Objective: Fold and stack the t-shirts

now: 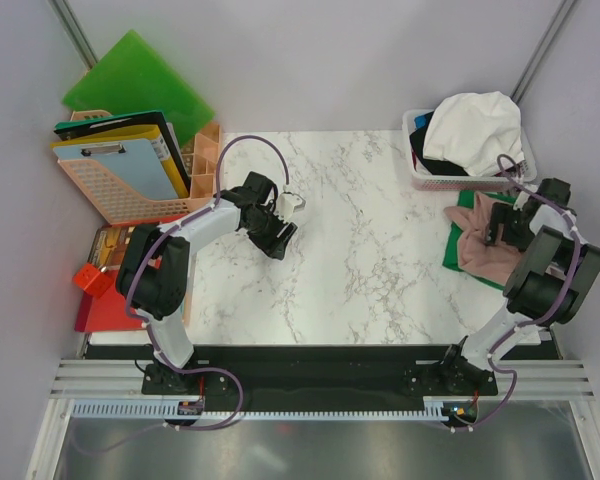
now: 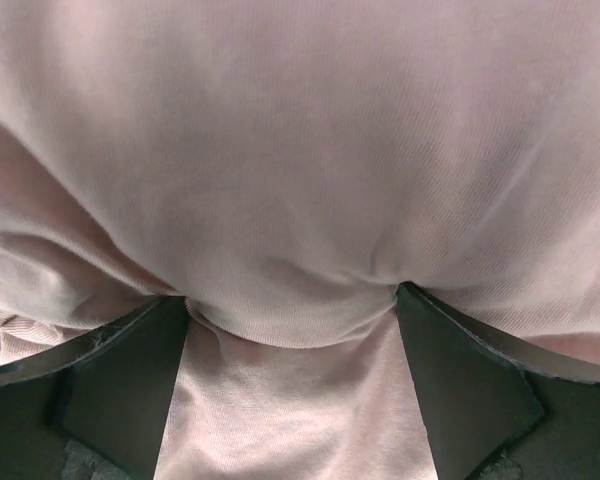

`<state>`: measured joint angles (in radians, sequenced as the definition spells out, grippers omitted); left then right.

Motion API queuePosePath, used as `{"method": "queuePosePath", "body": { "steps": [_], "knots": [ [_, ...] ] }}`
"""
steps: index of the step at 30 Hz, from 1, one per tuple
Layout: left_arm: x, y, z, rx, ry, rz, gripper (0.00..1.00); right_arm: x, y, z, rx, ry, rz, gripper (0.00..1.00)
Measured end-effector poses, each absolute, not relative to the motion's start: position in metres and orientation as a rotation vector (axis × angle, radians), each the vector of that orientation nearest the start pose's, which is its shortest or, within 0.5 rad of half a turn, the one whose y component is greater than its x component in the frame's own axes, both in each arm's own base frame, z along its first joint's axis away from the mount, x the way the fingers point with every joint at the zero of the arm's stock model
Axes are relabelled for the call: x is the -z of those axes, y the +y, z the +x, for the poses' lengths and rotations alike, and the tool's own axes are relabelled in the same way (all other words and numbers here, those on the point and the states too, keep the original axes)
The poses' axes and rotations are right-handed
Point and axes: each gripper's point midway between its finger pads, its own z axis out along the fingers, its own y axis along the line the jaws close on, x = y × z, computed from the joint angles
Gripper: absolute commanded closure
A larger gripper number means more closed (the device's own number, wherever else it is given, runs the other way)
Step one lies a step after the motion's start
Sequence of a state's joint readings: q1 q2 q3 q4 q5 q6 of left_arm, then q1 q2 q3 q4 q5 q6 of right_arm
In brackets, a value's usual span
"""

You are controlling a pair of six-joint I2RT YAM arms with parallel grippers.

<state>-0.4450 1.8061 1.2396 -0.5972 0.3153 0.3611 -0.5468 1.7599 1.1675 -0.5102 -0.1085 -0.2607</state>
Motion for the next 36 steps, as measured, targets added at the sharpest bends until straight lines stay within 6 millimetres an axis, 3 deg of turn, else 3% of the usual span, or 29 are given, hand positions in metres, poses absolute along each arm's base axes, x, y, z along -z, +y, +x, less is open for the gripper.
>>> {"method": "queuePosePath", "body": {
  "steps": [4, 9, 14, 20, 23, 30, 36],
  "knots": [
    [-0.049, -0.201, 0.327, 0.455, 2.462, 1.146, 0.33, -0.042, -0.225, 0.344, 0.128, 2.636, 0.375, 0.1],
    [-0.049, -0.201, 0.327, 0.454, 2.463, 1.147, 0.33, -0.04, -0.224, 0.352, 0.117, 2.676, 0.306, 0.14],
    [-0.05, -0.201, 0.328, 0.452, 2.461, 1.146, 0.33, -0.044, -0.207, 0.358, 0.258, 2.663, 0.148, 0.13],
    [-0.05, -0.201, 0.328, 0.45, 2.462, 1.146, 0.33, -0.049, -0.154, 0.358, 0.31, 2.613, -0.073, 0.13],
    [-0.05, -0.201, 0.328, 0.45, 2.463, 1.147, 0.33, -0.049, -0.138, 0.357, 0.292, 2.61, -0.131, 0.13],
    [-0.049, -0.201, 0.327, 0.45, 2.464, 1.147, 0.33, -0.048, -0.141, 0.366, 0.284, 2.66, -0.166, 0.12],
    [-0.049, -0.2, 0.327, 0.449, 2.465, 1.147, 0.33, -0.049, -0.147, 0.391, 0.266, 2.698, -0.179, 0.13]
  ]
}}
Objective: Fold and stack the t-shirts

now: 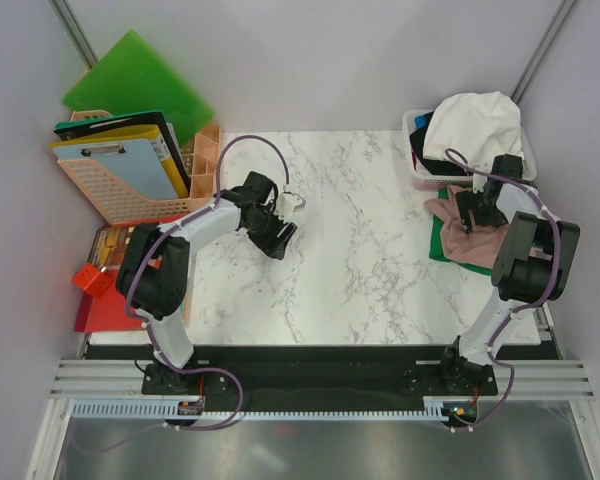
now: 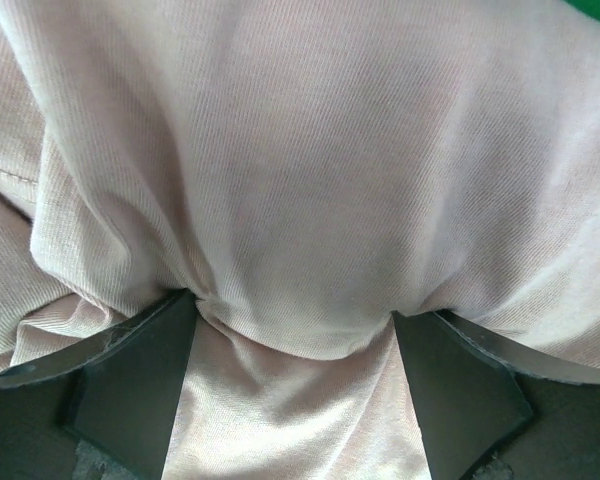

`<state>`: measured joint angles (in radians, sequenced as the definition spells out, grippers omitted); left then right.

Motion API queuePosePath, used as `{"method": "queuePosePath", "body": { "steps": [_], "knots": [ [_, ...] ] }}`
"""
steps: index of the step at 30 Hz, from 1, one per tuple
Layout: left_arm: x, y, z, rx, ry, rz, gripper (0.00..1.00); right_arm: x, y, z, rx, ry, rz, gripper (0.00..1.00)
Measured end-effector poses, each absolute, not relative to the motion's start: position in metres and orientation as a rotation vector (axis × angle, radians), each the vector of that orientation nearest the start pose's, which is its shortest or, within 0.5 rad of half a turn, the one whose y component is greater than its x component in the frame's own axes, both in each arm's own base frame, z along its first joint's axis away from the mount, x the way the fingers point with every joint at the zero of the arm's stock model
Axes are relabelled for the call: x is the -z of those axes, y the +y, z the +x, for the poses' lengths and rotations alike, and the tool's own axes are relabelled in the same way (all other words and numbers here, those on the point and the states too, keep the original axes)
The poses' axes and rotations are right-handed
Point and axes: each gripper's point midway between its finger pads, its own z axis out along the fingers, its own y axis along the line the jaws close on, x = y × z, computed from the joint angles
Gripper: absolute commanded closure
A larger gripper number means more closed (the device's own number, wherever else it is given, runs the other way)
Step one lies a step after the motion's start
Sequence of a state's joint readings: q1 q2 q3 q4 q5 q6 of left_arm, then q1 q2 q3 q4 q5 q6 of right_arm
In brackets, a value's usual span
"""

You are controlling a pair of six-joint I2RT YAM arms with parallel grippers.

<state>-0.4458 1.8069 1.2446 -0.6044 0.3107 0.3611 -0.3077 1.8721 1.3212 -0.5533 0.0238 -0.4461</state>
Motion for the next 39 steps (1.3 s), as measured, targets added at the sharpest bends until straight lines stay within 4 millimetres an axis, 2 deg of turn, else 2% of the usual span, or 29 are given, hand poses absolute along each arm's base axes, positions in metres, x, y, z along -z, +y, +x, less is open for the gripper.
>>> {"method": "queuePosePath", "body": {
  "steps": [6, 9, 11, 13, 14, 16, 18, 20, 21, 22, 24, 25, 28, 29, 31, 33, 34, 36, 37, 39],
  "knots": [
    [-0.049, -0.2, 0.327, 0.441, 2.466, 1.148, 0.33, -0.058, -0.145, 0.39, 0.258, 2.687, -0.184, 0.11],
    [-0.049, -0.2, 0.327, 0.441, 2.466, 1.148, 0.33, -0.087, -0.134, 0.383, 0.226, 2.639, -0.198, 0.07],
    [-0.049, -0.2, 0.328, 0.441, 2.466, 1.148, 0.33, -0.128, -0.125, 0.378, 0.22, 2.556, -0.21, 0.05],
    [-0.049, -0.2, 0.328, 0.442, 2.466, 1.148, 0.33, -0.186, -0.117, 0.371, 0.237, 2.427, -0.213, 0.02],
    [-0.049, -0.2, 0.328, 0.442, 2.466, 1.148, 0.33, -0.225, -0.113, 0.368, 0.255, 2.337, -0.216, 0.02],
    [-0.049, -0.2, 0.328, 0.442, 2.465, 1.148, 0.33, -0.321, -0.103, 0.358, 0.3, 2.092, -0.202, 0.02],
    [-0.05, -0.2, 0.329, 0.438, 2.458, 1.146, 0.33, -0.397, -0.088, 0.336, 0.305, 1.88, -0.188, 0.02],
    [-0.057, -0.199, 0.332, 0.418, 2.432, 1.136, 0.32, -0.443, -0.066, 0.309, 0.253, 1.729, -0.183, 0.02],
    [-0.066, -0.198, 0.334, 0.401, 2.395, 1.123, 0.31, -0.451, -0.056, 0.301, 0.211, 1.687, -0.184, 0.02],
    [-0.076, -0.194, 0.335, 0.377, 2.359, 1.101, 0.26, -0.455, -0.044, 0.293, 0.156, 1.651, -0.184, 0.02],
    [-0.111, -0.187, 0.338, 0.346, 2.255, 1.031, 0.18, -0.442, -0.027, 0.294, 0.039, 1.623, -0.183, 0.02],
    [-0.134, -0.182, 0.342, 0.333, 2.188, 0.976, 0.11, -0.425, -0.022, 0.301, -0.017, 1.629, -0.175, 0.02],
    [-0.199, -0.148, 0.358, 0.26, 2.007, 0.772, 0.0, -0.334, -0.023, 0.33, -0.166, 1.815, -0.078, 0.02],
    [-0.216, -0.133, 0.362, 0.226, 1.953, 0.702, 0.0, -0.303, -0.025, 0.34, -0.205, 1.883, -0.037, 0.02],
    [-0.23, -0.105, 0.368, 0.156, 1.889, 0.582, 0.0, -0.25, -0.027, 0.355, -0.269, 1.977, 0.038, 0.02],
    [-0.217, -0.093, 0.368, 0.125, 1.876, 0.512, 0.0, -0.205, -0.024, 0.355, -0.322, 2.022, 0.1, 0.02],
    [-0.201, -0.089, 0.365, 0.115, 1.898, 0.475, 0.0, -0.189, -0.022, 0.354, -0.334, 2.029, 0.113, 0.02],
    [-0.156, -0.081, 0.362, 0.087, 1.983, 0.41, 0.0, -0.156, -0.014, 0.35, -0.333, 2.033, 0.108, 0.02],
    [-0.132, -0.076, 0.357, 0.071, 2.033, 0.394, 0.0, -0.145, -0.009, 0.348, -0.329, 2.034, 0.094, 0.02],
    [-0.1, -0.072, 0.347, 0.058, 2.077, 0.385, 0.0, -0.129, -0.002, 0.348, -0.297, 2.004, 0.051, 0.02]
  ]
}}
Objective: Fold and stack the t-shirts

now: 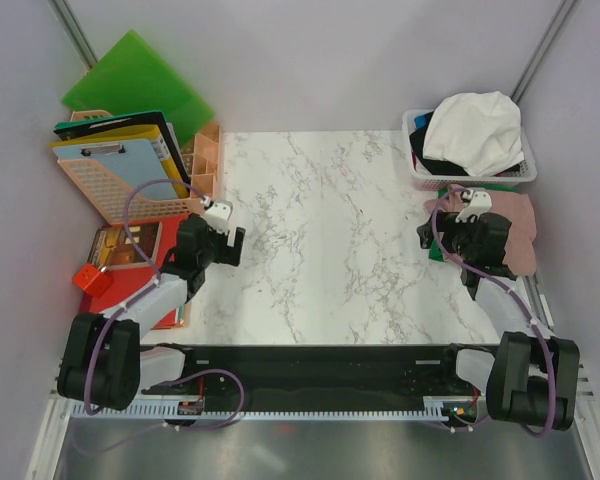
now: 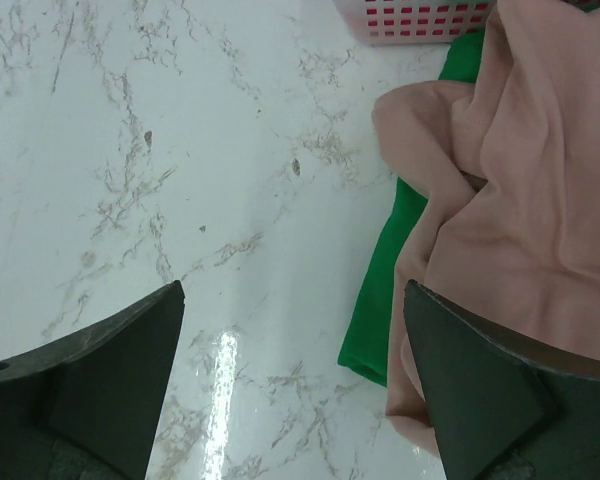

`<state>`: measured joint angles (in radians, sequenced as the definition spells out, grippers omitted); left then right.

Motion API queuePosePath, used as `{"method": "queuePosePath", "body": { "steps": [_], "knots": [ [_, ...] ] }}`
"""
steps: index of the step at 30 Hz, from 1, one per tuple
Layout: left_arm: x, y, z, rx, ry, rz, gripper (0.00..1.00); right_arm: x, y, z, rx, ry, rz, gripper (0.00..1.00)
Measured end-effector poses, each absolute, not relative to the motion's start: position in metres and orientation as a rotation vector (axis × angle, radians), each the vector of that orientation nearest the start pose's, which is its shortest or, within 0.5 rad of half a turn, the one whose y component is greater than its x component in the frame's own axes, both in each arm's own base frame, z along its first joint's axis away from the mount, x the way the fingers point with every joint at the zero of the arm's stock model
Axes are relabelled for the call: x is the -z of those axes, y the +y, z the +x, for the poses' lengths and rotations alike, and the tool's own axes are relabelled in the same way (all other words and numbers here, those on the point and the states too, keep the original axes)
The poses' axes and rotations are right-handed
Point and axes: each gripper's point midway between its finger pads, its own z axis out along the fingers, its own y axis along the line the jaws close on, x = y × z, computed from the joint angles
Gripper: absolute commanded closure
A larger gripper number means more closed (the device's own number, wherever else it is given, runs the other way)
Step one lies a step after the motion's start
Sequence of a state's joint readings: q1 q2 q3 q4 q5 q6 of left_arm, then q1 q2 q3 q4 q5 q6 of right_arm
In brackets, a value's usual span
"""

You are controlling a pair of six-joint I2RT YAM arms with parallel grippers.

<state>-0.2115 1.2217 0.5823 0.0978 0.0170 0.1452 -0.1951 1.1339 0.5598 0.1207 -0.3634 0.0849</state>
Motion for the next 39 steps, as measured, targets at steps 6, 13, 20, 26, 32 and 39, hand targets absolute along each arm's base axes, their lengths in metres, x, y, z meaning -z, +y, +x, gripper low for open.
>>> {"method": "queuePosePath", "body": {
  "steps": [6, 13, 20, 26, 32, 39],
  "knots": [
    [-0.074, -0.078, 0.324, 0.123, 1.903, 0.398, 0.0, -0.129, -0.006, 0.352, -0.195, 1.899, 0.007, 0.02],
    [-0.128, -0.086, 0.343, 0.139, 1.669, 0.383, 0.0, -0.171, -0.011, 0.361, -0.141, 1.74, -0.029, 0.02],
    [-0.144, -0.084, 0.343, 0.121, 1.638, 0.38, 0.0, -0.164, -0.015, 0.36, -0.112, 1.764, -0.036, 0.02],
    [-0.214, -0.072, 0.368, 0.007, 1.644, 0.366, 0.0, -0.233, -0.02, 0.38, -0.103, 1.84, -0.042, 0.02],
    [-0.346, -0.054, 0.379, -0.12, 1.544, 0.315, 0.0, -0.442, -0.015, 0.365, -0.049, 1.511, -0.107, 0.02],
    [-0.338, -0.042, 0.369, -0.199, 1.656, 0.348, 0.0, -0.512, -0.003, 0.329, -0.082, 1.429, -0.12, 0.02]
  ]
}}
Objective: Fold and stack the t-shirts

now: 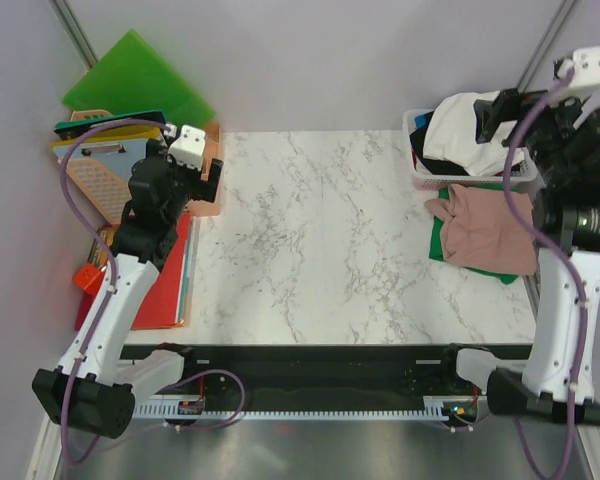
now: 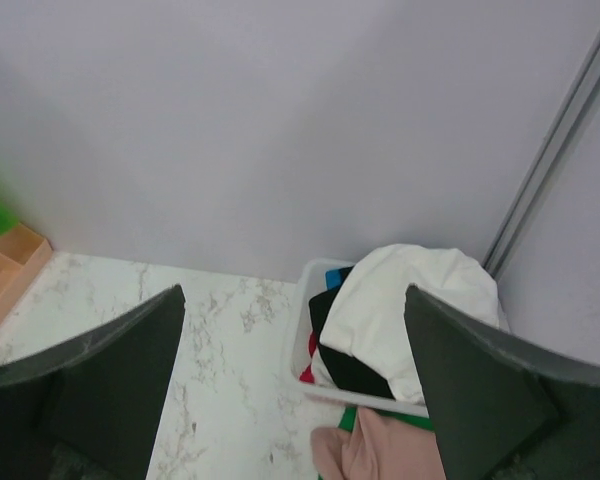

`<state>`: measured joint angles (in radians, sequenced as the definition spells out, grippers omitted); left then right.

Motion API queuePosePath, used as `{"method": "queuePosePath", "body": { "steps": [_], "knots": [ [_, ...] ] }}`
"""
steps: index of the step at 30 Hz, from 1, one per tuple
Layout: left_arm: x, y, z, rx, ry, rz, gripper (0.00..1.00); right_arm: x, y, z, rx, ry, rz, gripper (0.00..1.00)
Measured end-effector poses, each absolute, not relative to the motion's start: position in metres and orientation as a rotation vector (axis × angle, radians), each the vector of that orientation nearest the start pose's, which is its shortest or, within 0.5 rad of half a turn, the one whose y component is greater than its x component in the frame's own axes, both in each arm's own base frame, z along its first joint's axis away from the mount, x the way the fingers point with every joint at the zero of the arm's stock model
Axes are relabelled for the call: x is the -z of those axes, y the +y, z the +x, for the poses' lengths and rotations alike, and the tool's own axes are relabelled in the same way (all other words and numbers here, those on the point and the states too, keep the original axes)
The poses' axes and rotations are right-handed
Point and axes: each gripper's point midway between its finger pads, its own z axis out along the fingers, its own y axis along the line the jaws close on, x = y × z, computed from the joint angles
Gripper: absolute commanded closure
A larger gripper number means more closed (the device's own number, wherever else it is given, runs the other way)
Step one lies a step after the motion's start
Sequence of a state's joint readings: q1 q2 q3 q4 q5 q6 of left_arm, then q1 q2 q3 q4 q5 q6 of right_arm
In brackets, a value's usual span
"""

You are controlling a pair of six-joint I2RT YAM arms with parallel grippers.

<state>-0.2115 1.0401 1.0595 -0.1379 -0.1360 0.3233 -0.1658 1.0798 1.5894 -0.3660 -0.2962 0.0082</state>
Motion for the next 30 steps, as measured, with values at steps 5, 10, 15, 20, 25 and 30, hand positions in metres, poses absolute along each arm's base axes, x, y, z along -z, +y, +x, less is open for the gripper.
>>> {"method": "queuePosePath", "body": {
  "steps": [5, 10, 15, 20, 25, 30],
  "knots": [
    [-0.378, -0.067, 0.384, -0.06, 1.757, 0.409, 0.0, -0.492, -0.024, 0.421, -0.083, 1.685, -0.07, 0.02],
    [-0.431, -0.093, 0.398, 0.09, 1.738, 0.434, 0.0, -0.371, -0.032, 0.451, -0.135, 2.068, 0.007, 0.02],
    [-0.405, -0.096, 0.395, 0.132, 1.858, 0.418, 0.0, -0.358, -0.028, 0.417, -0.132, 2.134, 0.009, 0.02],
    [-0.393, -0.08, 0.39, 0.116, 1.914, 0.223, 0.0, -0.4, -0.028, 0.385, -0.067, 2.018, -0.016, 0.02],
    [-0.401, -0.067, 0.374, 0.101, 1.89, 0.108, 0.0, -0.4, -0.028, 0.382, -0.059, 2.001, -0.015, 0.02],
    [-0.402, -0.061, 0.37, 0.088, 1.874, 0.062, 0.0, -0.366, -0.029, 0.388, -0.077, 2.08, 0.0, 0.02]
  ]
}}
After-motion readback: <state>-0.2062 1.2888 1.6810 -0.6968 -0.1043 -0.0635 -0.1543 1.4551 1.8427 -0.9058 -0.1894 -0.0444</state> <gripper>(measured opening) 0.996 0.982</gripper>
